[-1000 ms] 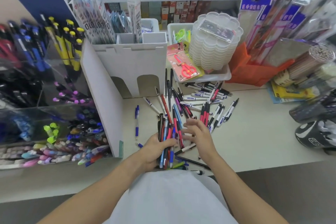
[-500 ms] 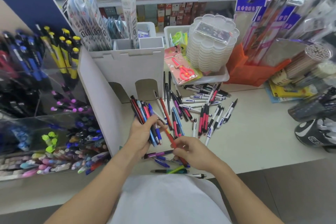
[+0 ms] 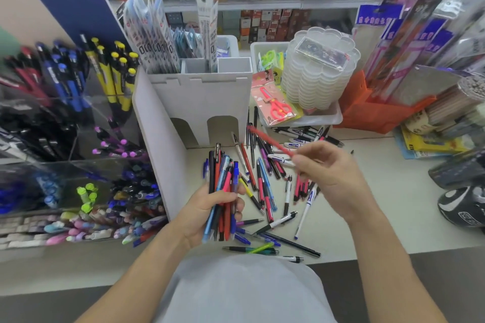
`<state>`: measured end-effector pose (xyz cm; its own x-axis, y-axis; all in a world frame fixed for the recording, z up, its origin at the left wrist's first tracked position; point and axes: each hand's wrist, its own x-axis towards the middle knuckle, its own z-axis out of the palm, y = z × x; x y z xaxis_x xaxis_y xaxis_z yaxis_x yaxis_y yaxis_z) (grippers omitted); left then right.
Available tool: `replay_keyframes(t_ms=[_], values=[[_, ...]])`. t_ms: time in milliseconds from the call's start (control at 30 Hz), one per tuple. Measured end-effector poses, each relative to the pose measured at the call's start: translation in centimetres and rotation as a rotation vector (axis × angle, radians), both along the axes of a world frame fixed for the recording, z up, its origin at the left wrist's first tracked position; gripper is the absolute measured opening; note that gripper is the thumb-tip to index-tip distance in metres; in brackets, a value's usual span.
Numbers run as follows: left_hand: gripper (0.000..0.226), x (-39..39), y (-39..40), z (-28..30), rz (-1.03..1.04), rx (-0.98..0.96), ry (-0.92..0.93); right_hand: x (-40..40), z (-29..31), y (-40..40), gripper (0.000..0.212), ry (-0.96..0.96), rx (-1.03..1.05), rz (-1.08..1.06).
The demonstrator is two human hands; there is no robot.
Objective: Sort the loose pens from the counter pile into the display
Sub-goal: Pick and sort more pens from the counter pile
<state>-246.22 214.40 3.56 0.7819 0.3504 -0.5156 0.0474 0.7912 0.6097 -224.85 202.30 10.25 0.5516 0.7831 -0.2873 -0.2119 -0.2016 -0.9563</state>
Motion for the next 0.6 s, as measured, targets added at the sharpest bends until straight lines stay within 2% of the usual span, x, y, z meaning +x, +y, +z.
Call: replay_keyframes(t_ms=[100,167,333,467,600], values=[[0.032,-0.5,-0.3,0.1,0.013,-0.033,-0.032,1.0,0.1,0.2,0.044,0.163,0.144,-0.111],[0.045,-0.7,-0.6,0.3,0.01,-0.037,-0.042,1.6,0.1,0.3,0.054,0.173,0.182,-0.149],[0.036,-0.7,-1.0,1.0,-0.03,0.017,-0.015,2.4,0.6,0.4,0.027,-0.006,0.182,-0.165],[0.043,-0.6,-0.9,1.1,-0.04,0.07,0.061,2.8,0.0,0.2,0.033,-0.073,0.055,-0.064],[0.054,-0.8,-0.6,0.9,-0.072,0.074,0.132,1.6,-1.2,0.7,0.032,-0.036,-0.087,0.122]])
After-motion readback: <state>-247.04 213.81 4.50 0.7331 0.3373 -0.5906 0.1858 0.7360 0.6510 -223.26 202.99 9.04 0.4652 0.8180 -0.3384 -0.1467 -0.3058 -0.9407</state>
